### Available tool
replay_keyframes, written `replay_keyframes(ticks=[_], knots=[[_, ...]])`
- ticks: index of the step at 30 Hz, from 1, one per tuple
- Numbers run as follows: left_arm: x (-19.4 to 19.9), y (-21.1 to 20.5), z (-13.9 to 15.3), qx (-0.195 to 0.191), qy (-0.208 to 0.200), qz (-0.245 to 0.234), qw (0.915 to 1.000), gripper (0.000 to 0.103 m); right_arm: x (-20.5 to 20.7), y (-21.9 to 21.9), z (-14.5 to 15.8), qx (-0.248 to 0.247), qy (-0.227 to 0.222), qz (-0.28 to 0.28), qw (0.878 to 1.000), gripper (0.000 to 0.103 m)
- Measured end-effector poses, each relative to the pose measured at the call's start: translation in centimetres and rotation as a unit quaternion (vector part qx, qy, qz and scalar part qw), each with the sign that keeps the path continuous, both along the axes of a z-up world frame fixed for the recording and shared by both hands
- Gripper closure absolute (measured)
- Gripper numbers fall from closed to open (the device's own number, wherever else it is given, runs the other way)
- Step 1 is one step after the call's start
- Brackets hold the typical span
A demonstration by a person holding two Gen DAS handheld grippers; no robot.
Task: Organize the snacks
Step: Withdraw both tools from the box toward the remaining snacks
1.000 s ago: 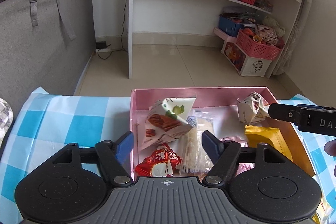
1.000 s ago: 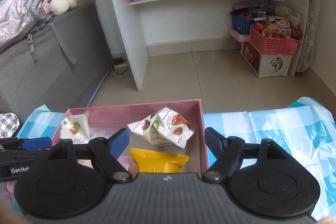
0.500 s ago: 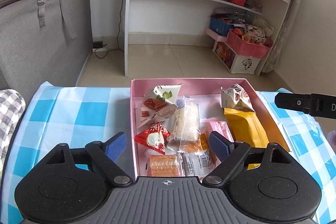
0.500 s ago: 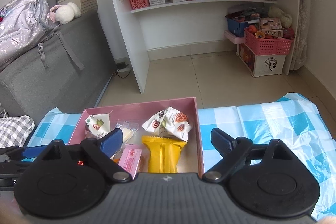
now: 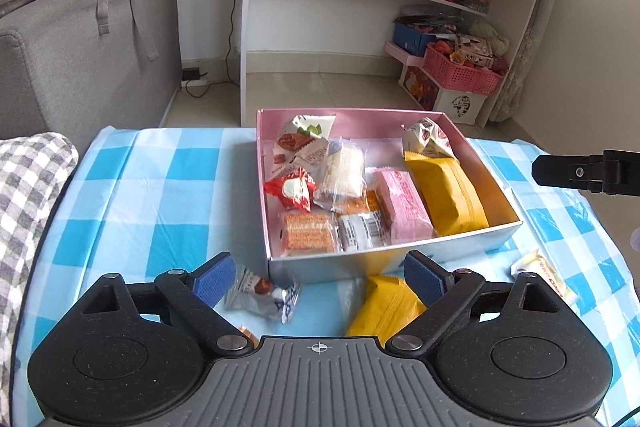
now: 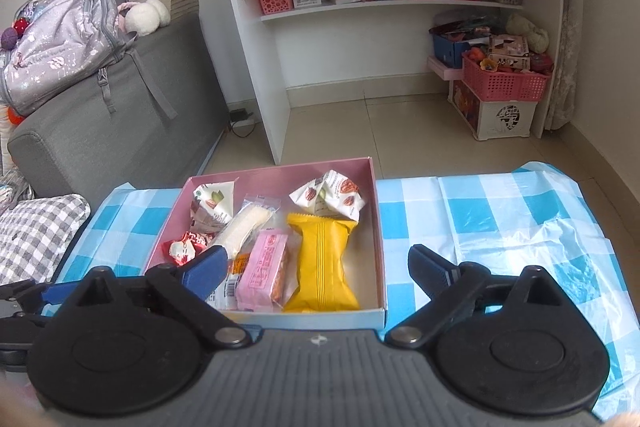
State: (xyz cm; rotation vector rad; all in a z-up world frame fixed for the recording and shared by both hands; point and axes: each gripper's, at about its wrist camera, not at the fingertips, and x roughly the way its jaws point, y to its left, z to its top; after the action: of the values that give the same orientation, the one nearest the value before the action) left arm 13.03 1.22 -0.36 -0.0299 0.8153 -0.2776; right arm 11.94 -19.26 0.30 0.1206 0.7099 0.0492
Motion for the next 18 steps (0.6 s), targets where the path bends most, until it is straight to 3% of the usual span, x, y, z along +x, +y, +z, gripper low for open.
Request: replay_keyframes(ticks=[14,18], knots=[[-4.9,0.8,-0.2,0.016,0.0,-0.004,0.9999,0.006,-4.3,-0.8,-1.7,-0.007,0.029,-0.014,0.999,0.0],[-5.5,1.5,-0.8,0.029,-0.008,-0.003,0.9995,0.006,-4.7,-1.4,-2.7,0.01,0.04,-0.012,0.999,0.0]])
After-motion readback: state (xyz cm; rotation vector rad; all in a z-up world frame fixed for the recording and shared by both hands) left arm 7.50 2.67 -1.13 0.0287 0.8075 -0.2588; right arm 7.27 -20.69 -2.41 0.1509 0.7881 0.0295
